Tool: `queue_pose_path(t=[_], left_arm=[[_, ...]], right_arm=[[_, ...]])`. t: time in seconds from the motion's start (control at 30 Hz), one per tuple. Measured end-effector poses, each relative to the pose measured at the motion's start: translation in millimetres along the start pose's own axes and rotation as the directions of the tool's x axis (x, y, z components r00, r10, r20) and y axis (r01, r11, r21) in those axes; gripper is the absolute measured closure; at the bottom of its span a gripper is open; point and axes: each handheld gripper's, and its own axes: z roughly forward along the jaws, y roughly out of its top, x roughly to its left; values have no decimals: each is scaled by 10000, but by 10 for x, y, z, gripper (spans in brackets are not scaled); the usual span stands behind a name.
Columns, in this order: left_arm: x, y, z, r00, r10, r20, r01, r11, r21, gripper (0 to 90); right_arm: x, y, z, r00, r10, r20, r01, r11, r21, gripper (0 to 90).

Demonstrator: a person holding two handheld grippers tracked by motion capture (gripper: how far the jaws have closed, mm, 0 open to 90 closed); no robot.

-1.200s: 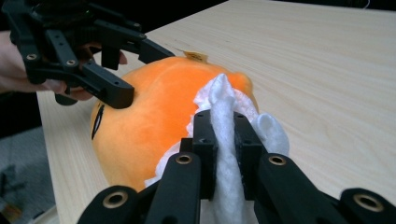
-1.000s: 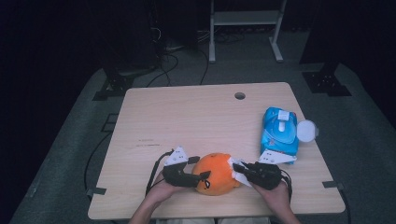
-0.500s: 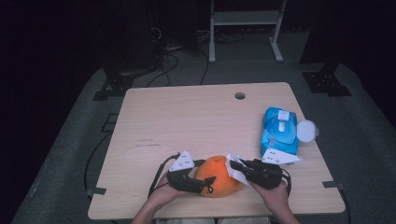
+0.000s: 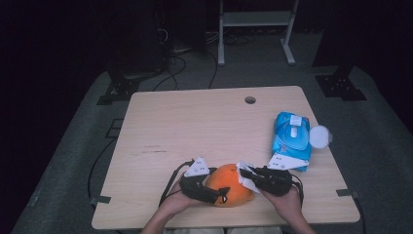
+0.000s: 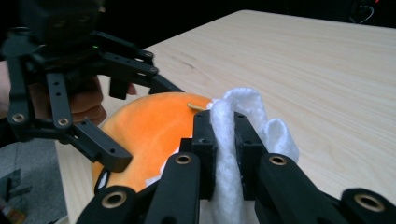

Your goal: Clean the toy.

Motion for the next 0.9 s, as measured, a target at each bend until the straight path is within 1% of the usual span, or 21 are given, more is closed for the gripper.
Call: queue_pose_path(t=[0.03,0.07,0.1,0.13,0.17,0.2,0.23,0.27,0.3,0.33,0.37,0.4,0.47,0.53,0.63,0.67,0.7,0.73,0.8,0.87,0.9], left_arm=[[-32,28,-17,9983,490,-310,-496,9986,-193,300],[-82,59,-29,9916,1097,-679,-1130,9925,-471,324],[-113,74,-35,9829,1571,-956,-1630,9849,-578,340],[-150,86,-35,9701,2076,-1258,-2177,9734,-720,342],[-176,89,-29,9594,2469,-1365,-2582,9635,-716,342],[-172,81,-19,9594,2541,-1223,-2626,9631,-590,339],[-165,63,-10,9623,2486,-1107,-2559,9650,-570,336],[-145,35,-5,9669,2342,-1016,-2407,9689,-568,331],[-115,13,-10,9736,2117,-854,-2164,9750,-504,319],[-84,-4,-22,9795,1892,-691,-1926,9801,-476,319],[-41,-33,-56,9843,1676,-559,-1703,9843,-471,316],[-28,-48,-68,9855,1620,-500,-1643,9853,-467,315],[-22,-58,-75,9863,1587,-449,-1608,9858,-482,315],[-28,-62,-74,9849,1685,-400,-1704,9841,-496,314],[-71,-52,-53,9785,2040,-312,-2055,9770,-568,314],[-79,-44,-52,9779,2065,-336,-2081,9766,-538,304],[-79,-44,-52,9779,2065,-336,-2081,9766,-538,284],[-65,-40,-54,9798,1960,-398,-1980,9788,-527,284],[-18,-23,-40,9927,1081,-532,-1113,9919,-608,201],[15,-23,-10,9975,349,-618,-385,9976,-578,146],[19,-32,1,9981,280,-544,-312,9978,-583,148]], right_arm=[[-1,6,-10,9999,-76,71,77,9999,-129,815],[7,18,-22,9999,-123,101,126,9993,-338,815],[24,41,-43,9997,-207,107,213,9984,-528,815],[32,56,-58,9995,-264,155,273,9977,-622,815],[35,71,-75,9995,-263,167,275,9967,-757,815],[17,77,-85,9998,-148,132,158,9966,-808,815],[-11,64,-84,9998,-49,170,62,9969,-783,815],[-40,43,-76,9998,45,187,-32,9977,-684,815],[-132,-29,-49,9989,337,316,-323,9985,-442,816],[-132,-29,-49,9989,337,316,-323,9985,-442,816],[-205,-65,-56,9967,680,433,-662,9970,-409,816],[-221,-63,-72,9956,705,611,-681,9969,-390,816],[-234,-57,-88,9949,796,623,-771,9961,-421,815],[-223,-33,-108,9945,1002,318,-978,9926,-713,815],[-122,41,-90,9979,640,-92,-646,9940,-881,814],[-101,35,-45,9991,420,55,-416,9978,-525,814],[-101,35,-45,9991,420,55,-416,9978,-525,814],[-122,4,-25,9988,484,62,-481,9981,-373,815],[-182,-45,-30,9960,890,-37,-891,9955,-334,815],[-189,-56,-51,9956,935,85,-932,9953,-267,815],[-185,-59,-61,9950,994,74,-992,9947,-253,814]])
